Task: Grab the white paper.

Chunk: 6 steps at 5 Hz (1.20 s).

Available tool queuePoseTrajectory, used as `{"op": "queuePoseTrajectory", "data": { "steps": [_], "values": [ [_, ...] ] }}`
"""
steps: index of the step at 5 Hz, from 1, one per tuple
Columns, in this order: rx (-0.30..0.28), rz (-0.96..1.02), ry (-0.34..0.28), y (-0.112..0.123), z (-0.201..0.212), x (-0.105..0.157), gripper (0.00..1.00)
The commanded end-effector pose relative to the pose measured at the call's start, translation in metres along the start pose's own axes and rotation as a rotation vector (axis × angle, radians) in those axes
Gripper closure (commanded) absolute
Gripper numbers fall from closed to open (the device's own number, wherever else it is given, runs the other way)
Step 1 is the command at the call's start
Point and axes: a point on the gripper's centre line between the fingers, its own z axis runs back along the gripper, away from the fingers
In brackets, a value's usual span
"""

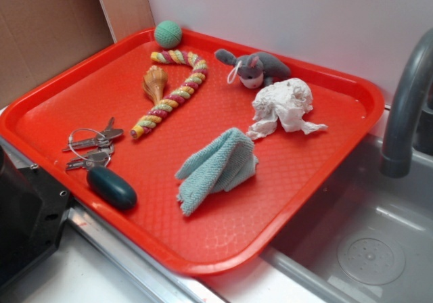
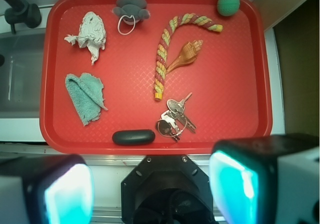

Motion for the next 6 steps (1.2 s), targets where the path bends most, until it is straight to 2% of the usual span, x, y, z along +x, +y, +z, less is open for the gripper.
{"op": "queuePoseTrajectory", "data": {
  "steps": [1,2,3,4,6],
  "values": [
    [0.0,0.0,0.0,0.0,0.0,0.0,0.0],
    [0.182,0.056,0.03,-0.011,-0.056,0.043,0.0],
    [0.138,0.062,-0.009,-0.042,-0.094,0.079,0.0],
    [0.078,0.32,-0.017,-0.058,-0.126,0.12,0.0],
    [0.078,0.32,-0.017,-0.058,-0.126,0.12,0.0]
  ]
}}
